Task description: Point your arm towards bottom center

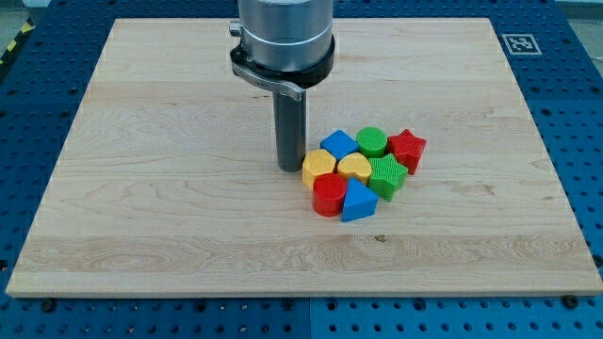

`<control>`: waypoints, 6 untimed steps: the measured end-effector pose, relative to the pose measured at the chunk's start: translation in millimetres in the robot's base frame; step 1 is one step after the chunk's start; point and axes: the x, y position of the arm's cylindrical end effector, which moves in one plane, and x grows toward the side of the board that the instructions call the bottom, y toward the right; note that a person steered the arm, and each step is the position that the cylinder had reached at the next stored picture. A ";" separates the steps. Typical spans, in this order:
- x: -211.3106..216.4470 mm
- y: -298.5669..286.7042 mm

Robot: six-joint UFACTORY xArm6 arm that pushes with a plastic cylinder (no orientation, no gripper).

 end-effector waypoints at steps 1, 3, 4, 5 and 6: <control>0.3 0.0; 35.6 -72.4; 97.8 -60.2; 97.0 -41.5; 88.1 -36.6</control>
